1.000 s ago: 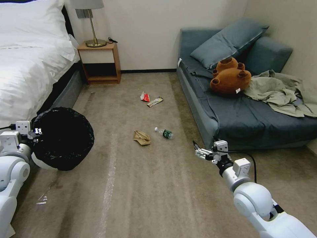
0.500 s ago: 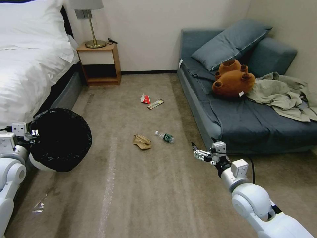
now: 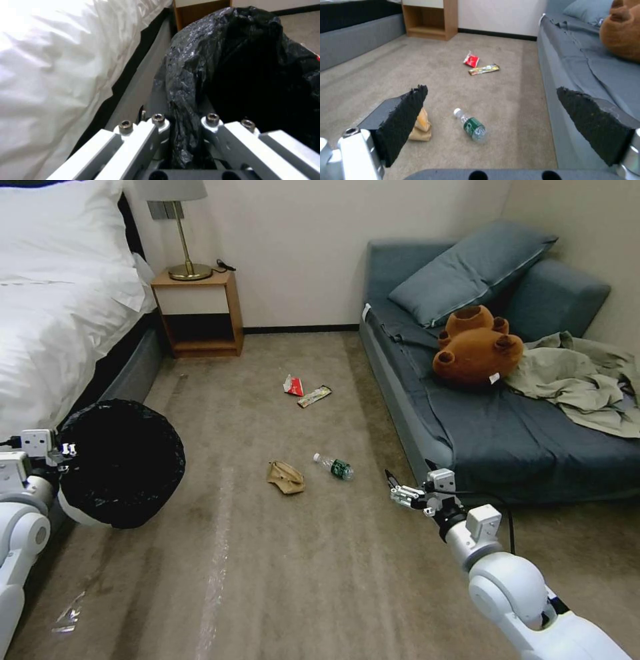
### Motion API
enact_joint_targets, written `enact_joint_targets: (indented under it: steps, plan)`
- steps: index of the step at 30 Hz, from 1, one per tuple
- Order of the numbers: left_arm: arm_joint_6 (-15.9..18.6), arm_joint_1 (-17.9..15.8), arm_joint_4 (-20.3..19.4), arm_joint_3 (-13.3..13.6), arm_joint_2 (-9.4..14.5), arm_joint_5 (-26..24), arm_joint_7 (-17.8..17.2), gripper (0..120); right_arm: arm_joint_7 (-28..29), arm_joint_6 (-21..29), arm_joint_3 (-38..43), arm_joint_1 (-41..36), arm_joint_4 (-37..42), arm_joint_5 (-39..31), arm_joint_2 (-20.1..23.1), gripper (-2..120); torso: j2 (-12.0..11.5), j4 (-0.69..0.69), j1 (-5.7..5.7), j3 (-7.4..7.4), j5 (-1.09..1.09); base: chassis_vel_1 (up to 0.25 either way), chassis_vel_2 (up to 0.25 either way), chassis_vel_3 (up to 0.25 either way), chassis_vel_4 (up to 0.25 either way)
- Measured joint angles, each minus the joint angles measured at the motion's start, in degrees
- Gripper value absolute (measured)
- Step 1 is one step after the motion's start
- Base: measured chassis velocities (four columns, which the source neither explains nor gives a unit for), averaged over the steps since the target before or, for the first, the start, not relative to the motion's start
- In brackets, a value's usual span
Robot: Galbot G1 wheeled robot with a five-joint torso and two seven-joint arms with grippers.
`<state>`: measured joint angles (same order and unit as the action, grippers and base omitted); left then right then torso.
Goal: Pick up the trash bin, then pick up the garbage on the floor and place it into the trash bin.
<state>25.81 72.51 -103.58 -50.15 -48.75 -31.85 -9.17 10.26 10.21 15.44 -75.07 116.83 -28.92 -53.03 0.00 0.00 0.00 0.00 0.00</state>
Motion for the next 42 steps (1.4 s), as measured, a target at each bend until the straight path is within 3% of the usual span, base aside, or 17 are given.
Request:
enact_joint_targets:
  steps: [42]
  plan:
    - [-0.8,-0.9,2.7,0.0,1.4,-0.8,1.9,5,-0.8,-0.1,-3.2,2.7,-3.6,0.9,-0.6,100,0.0,0.0,0.0,0.0,0.0,-0.127,0.129,0.127,-0.122]
